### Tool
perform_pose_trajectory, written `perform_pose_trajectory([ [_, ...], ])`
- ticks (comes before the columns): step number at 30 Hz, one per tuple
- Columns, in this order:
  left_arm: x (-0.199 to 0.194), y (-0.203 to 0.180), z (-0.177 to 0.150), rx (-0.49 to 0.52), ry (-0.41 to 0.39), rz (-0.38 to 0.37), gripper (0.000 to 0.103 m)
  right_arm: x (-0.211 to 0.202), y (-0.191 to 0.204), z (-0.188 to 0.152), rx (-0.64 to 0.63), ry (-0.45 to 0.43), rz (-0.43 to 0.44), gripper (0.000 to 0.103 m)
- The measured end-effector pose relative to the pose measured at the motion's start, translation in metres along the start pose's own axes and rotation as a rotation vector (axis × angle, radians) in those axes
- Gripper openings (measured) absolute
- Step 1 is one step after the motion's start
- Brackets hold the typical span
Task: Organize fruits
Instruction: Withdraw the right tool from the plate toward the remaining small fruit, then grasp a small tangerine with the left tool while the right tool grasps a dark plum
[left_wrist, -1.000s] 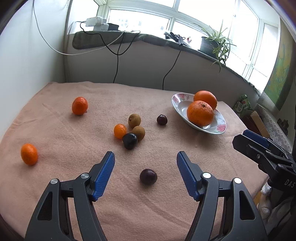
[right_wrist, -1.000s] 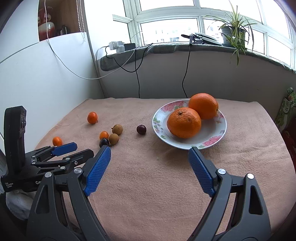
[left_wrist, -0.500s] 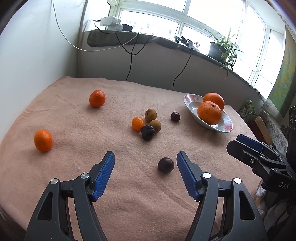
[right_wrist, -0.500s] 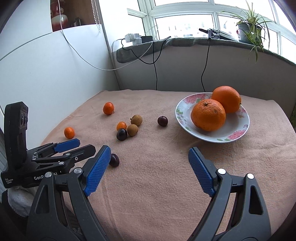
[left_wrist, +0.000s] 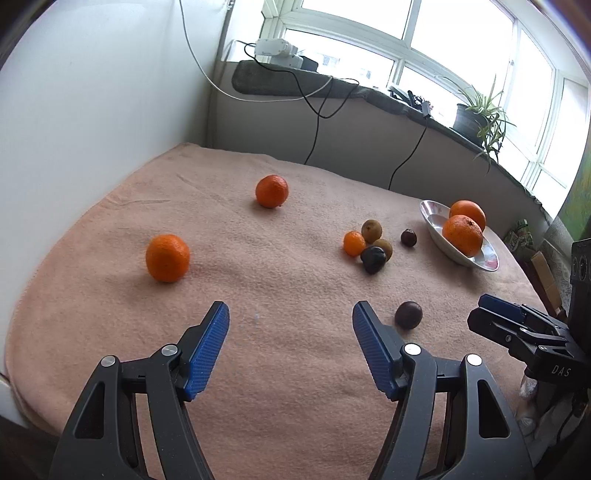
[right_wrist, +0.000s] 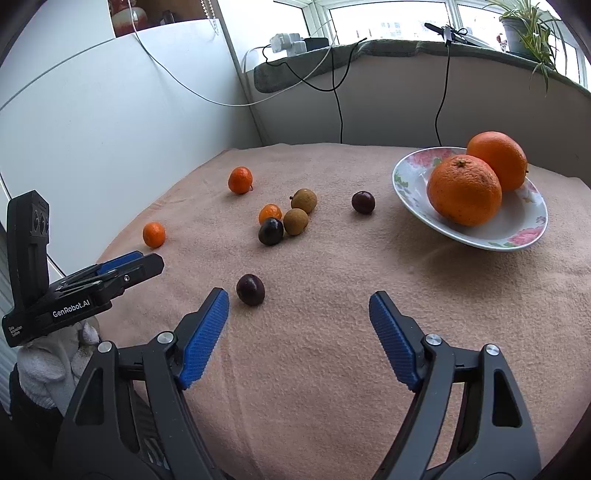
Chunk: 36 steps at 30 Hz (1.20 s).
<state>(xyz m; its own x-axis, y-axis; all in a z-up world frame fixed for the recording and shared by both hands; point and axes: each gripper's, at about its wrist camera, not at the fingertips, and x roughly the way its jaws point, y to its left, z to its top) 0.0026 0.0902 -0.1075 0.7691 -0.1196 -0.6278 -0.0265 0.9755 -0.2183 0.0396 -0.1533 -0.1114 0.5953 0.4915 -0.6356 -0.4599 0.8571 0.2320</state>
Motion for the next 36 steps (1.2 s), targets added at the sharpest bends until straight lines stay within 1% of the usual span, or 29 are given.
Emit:
perform_pose_trajectory([
  [2, -0.004, 0.012, -0.001, -0.011, -0.006, 0.029, 0.069, 0.004, 0.005, 0.0, -0.012, 0.007, 0.008, 0.081],
  [4, -0.006, 0.024, -0.001, -0.03, -0.01, 0.048, 0.066, 0.008, 0.01, 0.001, -0.022, 0.013, 0.014, 0.081],
  [7, -0.007, 0.037, 0.001, -0.046, -0.019, 0.075, 0.066, 0.013, 0.015, 0.003, -0.03, 0.028, 0.033, 0.067],
  [9, -0.004, 0.045, 0.004, -0.054, -0.019, 0.091, 0.065, 0.018, 0.018, 0.005, -0.045, 0.038, 0.033, 0.066],
  [11, 0.0, 0.052, 0.007, -0.071, -0.02, 0.091, 0.06, 0.022, 0.02, 0.005, -0.058, 0.044, 0.028, 0.066],
  [15, 0.008, 0.063, 0.014, -0.095, -0.017, 0.098, 0.059, 0.028, 0.024, 0.005, -0.072, 0.06, 0.033, 0.065],
  [17, 0.012, 0.066, 0.016, -0.103, -0.012, 0.094, 0.057, 0.033, 0.027, 0.006, -0.087, 0.074, 0.028, 0.056],
  [21, 0.019, 0.068, 0.018, -0.107, 0.001, 0.087, 0.057, 0.041, 0.03, 0.008, -0.104, 0.089, 0.03, 0.054],
  [25, 0.024, 0.068, 0.02, -0.106, 0.005, 0.094, 0.055, 0.048, 0.033, 0.009, -0.116, 0.103, 0.03, 0.046],
  [33, 0.04, 0.071, 0.026, -0.108, 0.036, 0.109, 0.055, 0.056, 0.035, 0.008, -0.133, 0.123, 0.024, 0.043],
  [36, 0.044, 0.074, 0.027, -0.119, 0.046, 0.104, 0.053, 0.058, 0.035, 0.009, -0.132, 0.129, 0.025, 0.04],
])
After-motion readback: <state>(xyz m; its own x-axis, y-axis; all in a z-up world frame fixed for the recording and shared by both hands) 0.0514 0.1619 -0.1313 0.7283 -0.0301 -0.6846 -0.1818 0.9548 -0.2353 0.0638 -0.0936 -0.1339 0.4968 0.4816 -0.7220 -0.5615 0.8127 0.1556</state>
